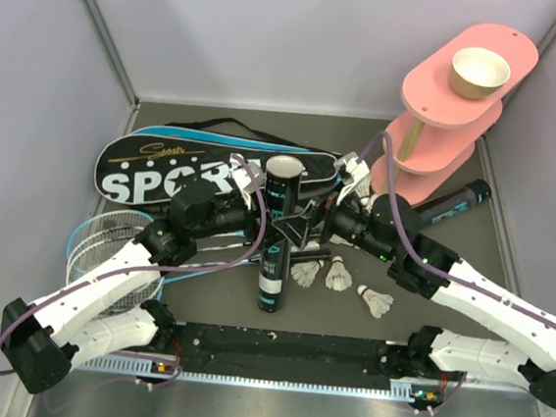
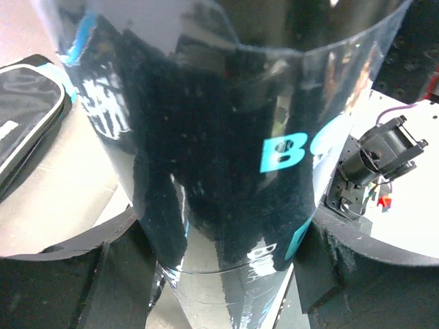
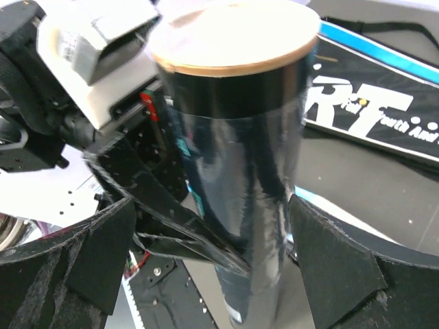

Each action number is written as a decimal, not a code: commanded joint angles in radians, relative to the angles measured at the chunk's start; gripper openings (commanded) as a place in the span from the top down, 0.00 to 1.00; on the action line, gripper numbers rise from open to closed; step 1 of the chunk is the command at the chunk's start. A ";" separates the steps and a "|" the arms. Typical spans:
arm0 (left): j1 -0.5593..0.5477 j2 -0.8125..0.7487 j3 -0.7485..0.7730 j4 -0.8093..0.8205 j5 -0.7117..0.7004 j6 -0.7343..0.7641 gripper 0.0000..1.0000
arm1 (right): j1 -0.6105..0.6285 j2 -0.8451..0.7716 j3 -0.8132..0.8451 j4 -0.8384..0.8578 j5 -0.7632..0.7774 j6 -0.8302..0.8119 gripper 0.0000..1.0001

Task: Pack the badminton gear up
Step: Open the lid of the shuttle tube.

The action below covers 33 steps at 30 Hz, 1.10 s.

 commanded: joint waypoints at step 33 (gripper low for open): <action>0.003 -0.201 -0.089 0.188 -0.199 -0.360 0.99 | 0.096 -0.110 -0.254 0.236 0.052 -0.135 0.01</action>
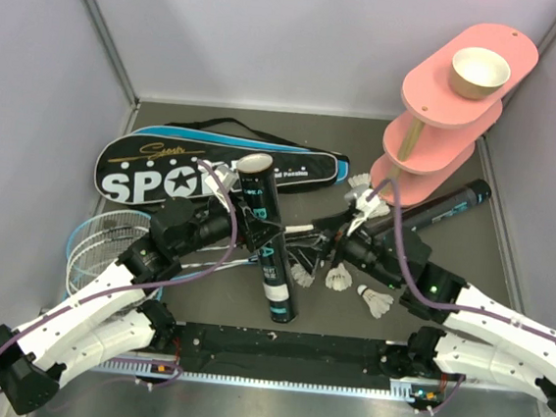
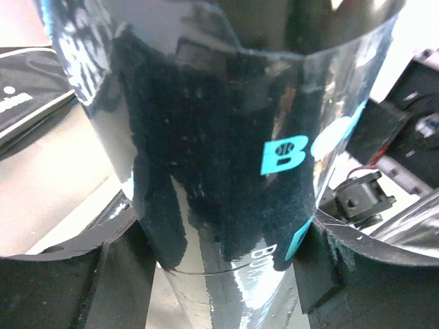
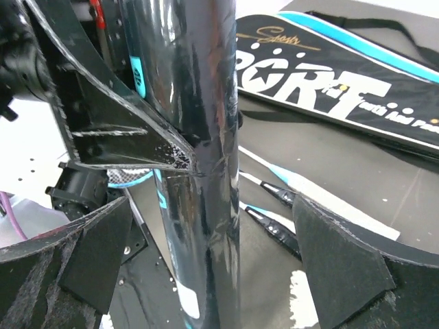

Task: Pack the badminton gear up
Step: Open the lid of the shuttle tube.

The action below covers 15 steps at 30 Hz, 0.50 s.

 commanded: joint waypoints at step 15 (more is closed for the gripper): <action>0.001 -0.042 0.035 0.125 -0.078 -0.279 0.65 | 0.099 0.344 0.069 0.328 0.115 -0.099 0.24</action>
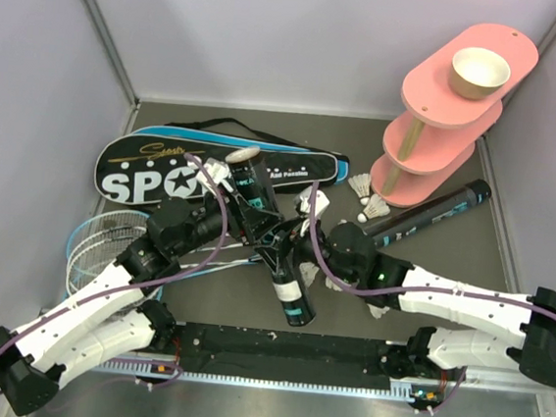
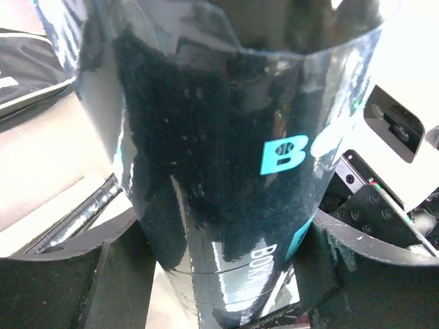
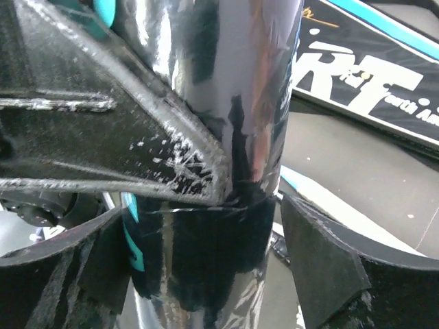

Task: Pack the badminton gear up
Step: Open the lid of the shuttle tube.

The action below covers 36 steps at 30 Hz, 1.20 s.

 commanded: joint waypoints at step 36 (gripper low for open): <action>0.005 0.113 0.671 -0.723 0.380 0.423 0.67 | -0.001 -0.368 -0.306 0.031 -0.084 -0.380 0.65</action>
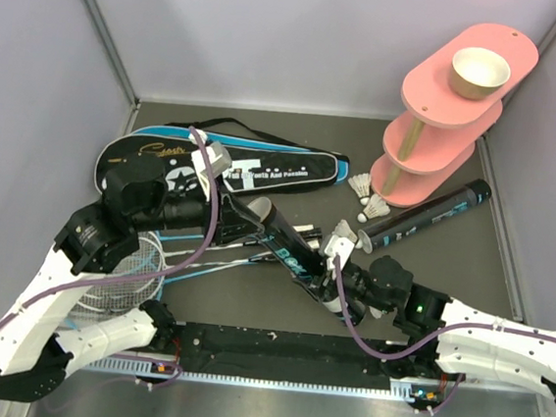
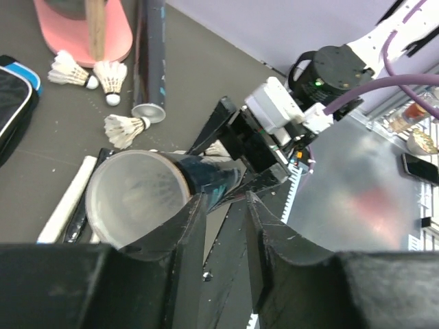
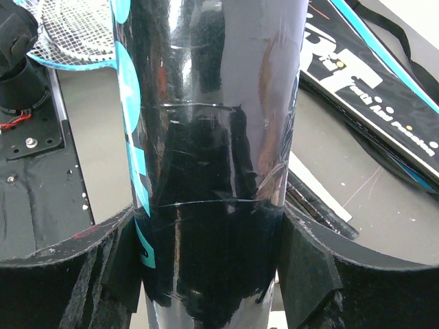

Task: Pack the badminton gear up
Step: Open the lid of the shuttle tube.

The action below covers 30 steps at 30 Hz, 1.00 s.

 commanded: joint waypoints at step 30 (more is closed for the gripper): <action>0.002 0.001 -0.069 0.039 -0.056 -0.029 0.64 | -0.004 0.022 0.062 0.044 -0.013 -0.023 0.68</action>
